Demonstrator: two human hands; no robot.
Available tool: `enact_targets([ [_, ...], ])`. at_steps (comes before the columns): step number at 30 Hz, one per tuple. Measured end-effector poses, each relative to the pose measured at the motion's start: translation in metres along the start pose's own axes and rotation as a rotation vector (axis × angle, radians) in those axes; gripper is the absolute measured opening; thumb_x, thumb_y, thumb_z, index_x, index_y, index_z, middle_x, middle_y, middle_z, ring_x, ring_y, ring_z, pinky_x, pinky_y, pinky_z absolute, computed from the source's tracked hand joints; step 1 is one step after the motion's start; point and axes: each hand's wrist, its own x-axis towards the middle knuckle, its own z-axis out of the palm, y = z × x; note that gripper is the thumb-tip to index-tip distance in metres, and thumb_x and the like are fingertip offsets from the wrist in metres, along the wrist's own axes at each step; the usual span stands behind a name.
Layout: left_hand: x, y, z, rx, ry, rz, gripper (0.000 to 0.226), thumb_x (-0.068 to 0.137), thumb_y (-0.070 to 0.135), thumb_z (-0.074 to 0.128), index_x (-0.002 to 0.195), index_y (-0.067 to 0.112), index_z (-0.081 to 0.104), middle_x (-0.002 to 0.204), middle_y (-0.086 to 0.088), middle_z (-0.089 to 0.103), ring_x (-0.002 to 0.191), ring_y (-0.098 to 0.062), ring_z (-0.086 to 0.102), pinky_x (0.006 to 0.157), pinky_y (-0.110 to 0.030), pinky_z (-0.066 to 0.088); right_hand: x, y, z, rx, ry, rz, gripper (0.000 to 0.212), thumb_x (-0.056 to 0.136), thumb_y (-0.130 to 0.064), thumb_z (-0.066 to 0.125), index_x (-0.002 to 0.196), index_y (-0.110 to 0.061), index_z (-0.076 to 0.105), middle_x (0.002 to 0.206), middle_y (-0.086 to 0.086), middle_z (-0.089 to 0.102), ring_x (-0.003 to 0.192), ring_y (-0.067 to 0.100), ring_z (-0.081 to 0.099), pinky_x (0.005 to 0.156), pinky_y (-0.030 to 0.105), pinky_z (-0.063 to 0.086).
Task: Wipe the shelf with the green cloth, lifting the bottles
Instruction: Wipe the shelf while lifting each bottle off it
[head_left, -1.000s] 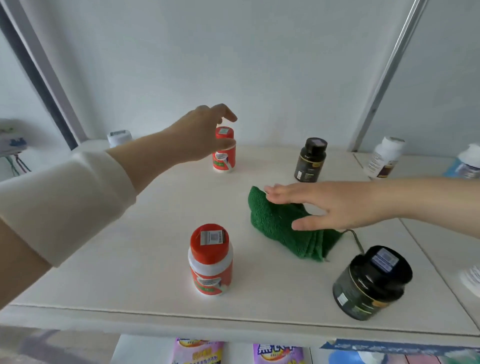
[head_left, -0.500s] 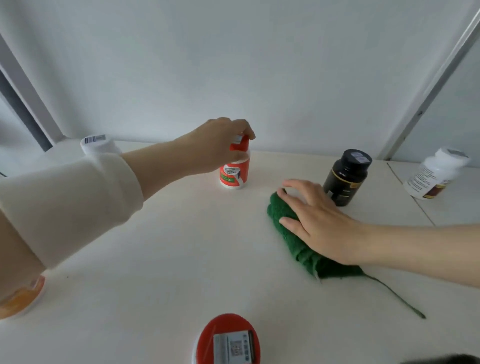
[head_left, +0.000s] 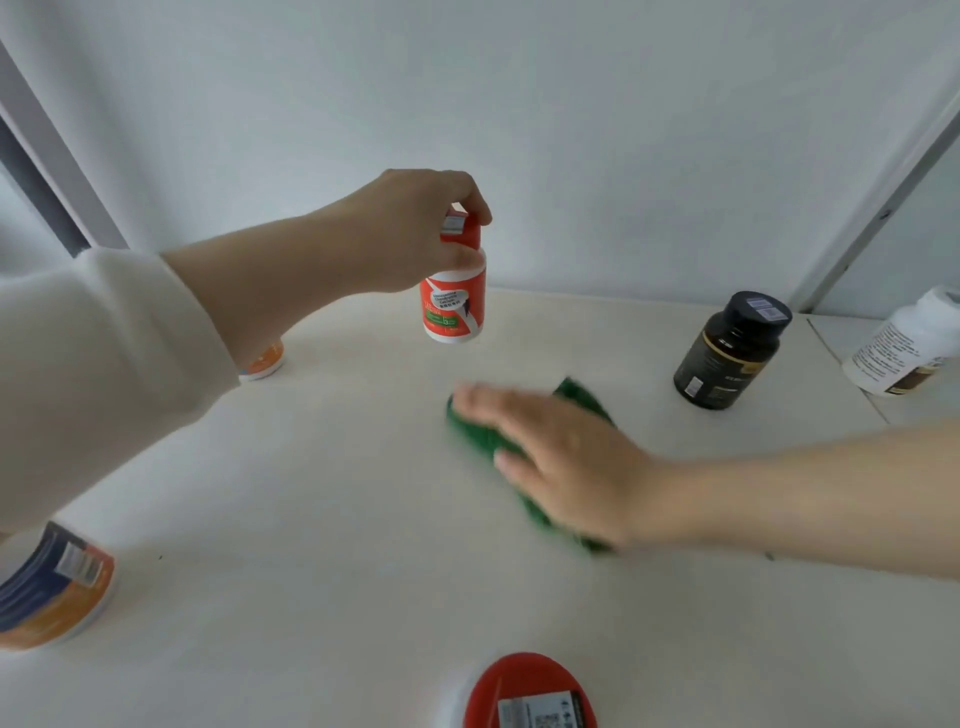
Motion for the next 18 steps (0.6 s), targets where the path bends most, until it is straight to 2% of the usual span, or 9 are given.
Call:
enact_targets([
  [2, -0.002, 0.001, 0.0, -0.002, -0.011, 0.006, 0.032, 0.087, 0.024, 0.055, 0.119, 0.024, 0.053, 0.125, -0.002, 0.054, 0.096, -0.016, 0.044, 0.061, -0.023, 0.035, -0.034, -0.015, -0.002, 0.017, -0.108, -0.266, 0.041, 0.091, -0.019, 0.043, 0.13, -0.006, 0.046, 0.14, 0.011, 0.047, 0.131, 0.015, 0.038, 0.11, 0.023, 0.024],
  [3, -0.003, 0.001, 0.001, -0.002, -0.018, 0.012, 0.032, 0.087, 0.024, 0.055, 0.119, 0.024, 0.053, 0.125, -0.002, 0.054, 0.096, -0.016, 0.044, 0.06, -0.023, 0.035, -0.045, -0.017, -0.006, 0.028, -0.187, -0.343, 0.04, 0.093, -0.018, 0.041, 0.131, -0.007, 0.044, 0.142, 0.009, 0.045, 0.134, 0.013, 0.036, 0.112, 0.025, 0.026],
  [5, -0.005, 0.001, 0.005, -0.004, -0.036, 0.024, 0.032, 0.087, 0.024, 0.055, 0.119, 0.024, 0.053, 0.125, -0.002, 0.054, 0.096, -0.015, 0.045, 0.063, -0.023, 0.035, -0.05, -0.014, -0.015, 0.051, -0.3, -0.386, 0.041, 0.092, -0.015, 0.043, 0.133, -0.009, 0.041, 0.144, 0.007, 0.042, 0.135, 0.012, 0.034, 0.112, 0.028, 0.027],
  [6, -0.006, 0.001, 0.007, -0.004, -0.047, 0.028, 0.032, 0.087, 0.024, 0.055, 0.119, 0.024, 0.053, 0.125, -0.002, 0.054, 0.096, -0.016, 0.045, 0.066, -0.023, 0.035, -0.048, -0.011, -0.017, 0.06, -0.312, -0.352, 0.042, 0.091, -0.011, 0.046, 0.132, -0.009, 0.041, 0.143, 0.007, 0.043, 0.134, 0.011, 0.035, 0.112, 0.027, 0.027],
  [8, -0.007, 0.002, 0.011, -0.001, -0.074, 0.032, 0.032, 0.087, 0.024, 0.056, 0.119, 0.024, 0.053, 0.124, -0.003, 0.054, 0.097, -0.016, 0.045, 0.072, -0.026, 0.034, -0.043, -0.009, -0.017, 0.093, -0.287, -0.247, 0.045, 0.086, -0.009, 0.043, 0.131, -0.009, 0.043, 0.14, 0.005, 0.046, 0.13, 0.008, 0.037, 0.111, 0.018, 0.024],
  [10, -0.008, 0.004, 0.014, 0.009, -0.093, 0.039, 0.032, 0.086, 0.025, 0.056, 0.118, 0.024, 0.053, 0.123, -0.004, 0.054, 0.097, -0.016, 0.044, 0.073, -0.027, 0.034, -0.041, -0.011, -0.02, 0.199, -0.193, -0.092, 0.043, 0.087, -0.011, 0.039, 0.129, -0.012, 0.049, 0.135, 0.0, 0.052, 0.125, 0.003, 0.041, 0.108, 0.009, 0.023],
  [14, -0.007, 0.005, 0.015, 0.024, -0.095, 0.044, 0.033, 0.086, 0.025, 0.056, 0.119, 0.024, 0.052, 0.122, -0.006, 0.054, 0.096, -0.016, 0.041, 0.074, -0.027, 0.033, -0.026, -0.007, -0.036, 0.232, 0.345, 0.382, 0.042, 0.09, -0.001, 0.043, 0.126, -0.022, 0.052, 0.124, -0.012, 0.054, 0.119, 0.004, 0.046, 0.092, -0.005, 0.022],
  [16, -0.007, 0.005, 0.015, 0.037, -0.095, 0.039, 0.032, 0.086, 0.025, 0.056, 0.118, 0.024, 0.052, 0.122, -0.006, 0.054, 0.097, -0.016, 0.041, 0.074, -0.028, 0.034, -0.006, 0.011, -0.039, 0.166, 0.453, 0.617, 0.044, 0.092, -0.002, 0.04, 0.132, -0.02, 0.044, 0.136, -0.005, 0.047, 0.125, 0.012, 0.042, 0.092, 0.002, 0.021],
  [18, -0.007, 0.005, 0.016, 0.044, -0.102, 0.037, 0.032, 0.086, 0.024, 0.056, 0.118, 0.024, 0.052, 0.123, -0.006, 0.054, 0.097, -0.016, 0.04, 0.074, -0.028, 0.033, 0.017, 0.032, -0.036, 0.108, 0.389, 0.798, 0.047, 0.094, -0.001, 0.036, 0.138, -0.016, 0.034, 0.146, 0.003, 0.035, 0.131, 0.02, 0.036, 0.099, 0.017, 0.025],
])
